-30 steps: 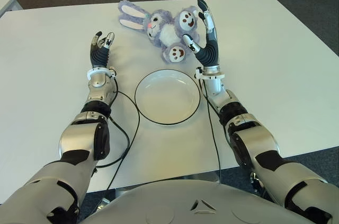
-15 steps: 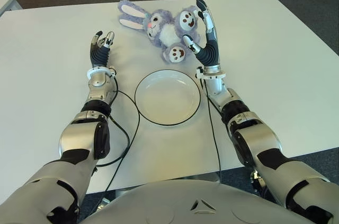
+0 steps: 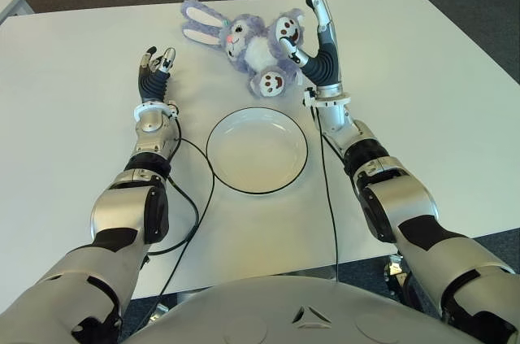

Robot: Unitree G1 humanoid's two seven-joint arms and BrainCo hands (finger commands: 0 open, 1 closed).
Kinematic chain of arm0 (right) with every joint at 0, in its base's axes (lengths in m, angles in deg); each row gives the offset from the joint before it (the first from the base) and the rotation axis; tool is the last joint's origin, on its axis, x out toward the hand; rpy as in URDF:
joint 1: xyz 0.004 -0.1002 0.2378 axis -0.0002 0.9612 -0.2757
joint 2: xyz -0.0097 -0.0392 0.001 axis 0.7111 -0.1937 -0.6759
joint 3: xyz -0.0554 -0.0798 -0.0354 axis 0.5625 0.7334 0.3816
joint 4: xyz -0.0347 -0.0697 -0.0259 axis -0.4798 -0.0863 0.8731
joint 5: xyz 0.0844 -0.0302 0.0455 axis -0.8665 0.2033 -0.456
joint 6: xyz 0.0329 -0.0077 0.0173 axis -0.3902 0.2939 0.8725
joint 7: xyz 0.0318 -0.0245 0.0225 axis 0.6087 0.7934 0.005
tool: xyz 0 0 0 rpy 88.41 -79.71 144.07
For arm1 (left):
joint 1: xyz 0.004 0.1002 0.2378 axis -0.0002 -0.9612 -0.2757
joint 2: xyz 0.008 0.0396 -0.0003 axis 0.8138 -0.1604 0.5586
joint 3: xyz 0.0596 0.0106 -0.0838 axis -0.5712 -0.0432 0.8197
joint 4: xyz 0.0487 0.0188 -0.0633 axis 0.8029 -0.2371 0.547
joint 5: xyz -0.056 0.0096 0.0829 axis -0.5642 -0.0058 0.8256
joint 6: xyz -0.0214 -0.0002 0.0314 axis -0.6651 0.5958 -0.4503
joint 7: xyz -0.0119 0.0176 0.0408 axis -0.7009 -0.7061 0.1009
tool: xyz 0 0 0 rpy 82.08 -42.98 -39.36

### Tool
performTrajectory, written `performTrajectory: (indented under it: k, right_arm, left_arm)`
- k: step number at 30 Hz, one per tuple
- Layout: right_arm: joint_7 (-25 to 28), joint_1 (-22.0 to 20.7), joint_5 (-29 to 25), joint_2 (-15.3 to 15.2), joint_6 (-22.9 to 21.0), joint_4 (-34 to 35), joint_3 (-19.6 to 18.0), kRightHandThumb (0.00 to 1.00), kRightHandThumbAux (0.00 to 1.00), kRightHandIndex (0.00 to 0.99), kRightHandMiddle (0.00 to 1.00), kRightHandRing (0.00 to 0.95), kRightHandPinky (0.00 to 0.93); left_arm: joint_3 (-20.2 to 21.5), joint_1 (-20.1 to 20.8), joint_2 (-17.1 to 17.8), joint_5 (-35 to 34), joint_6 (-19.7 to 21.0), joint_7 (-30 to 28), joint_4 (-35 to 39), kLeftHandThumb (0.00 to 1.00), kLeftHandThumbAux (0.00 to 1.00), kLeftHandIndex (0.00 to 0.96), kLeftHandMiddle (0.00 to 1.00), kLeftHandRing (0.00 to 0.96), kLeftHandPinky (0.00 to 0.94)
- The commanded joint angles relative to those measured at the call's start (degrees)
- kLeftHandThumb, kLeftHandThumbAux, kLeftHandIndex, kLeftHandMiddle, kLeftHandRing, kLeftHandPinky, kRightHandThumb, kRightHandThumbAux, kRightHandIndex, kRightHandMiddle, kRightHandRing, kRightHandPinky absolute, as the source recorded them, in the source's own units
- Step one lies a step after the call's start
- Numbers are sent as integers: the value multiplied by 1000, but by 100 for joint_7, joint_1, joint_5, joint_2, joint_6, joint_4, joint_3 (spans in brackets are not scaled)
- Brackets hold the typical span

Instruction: Put the doll into the plate.

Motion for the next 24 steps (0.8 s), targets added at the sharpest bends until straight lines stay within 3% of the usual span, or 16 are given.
performTrajectory:
  k: [1,14,24]
  right_arm:
    - [-170,-84,188,-44,-165,-83,105,304,348,0,0,0,0]
    - [-493,-190,366,-150,-386,-45,274,304,343,0,0,0,0]
    - [-461,-249,299,-192,-373,-55,330,299,339,0,0,0,0]
  left_arm:
    - [10,-437,-182,-3,358,-32,-440,0,441,114,247,237,193]
    - [63,-401,-188,-31,364,0,-480,0,436,120,264,260,205]
    - [82,-399,-186,-53,320,-70,-481,0,419,112,258,266,236]
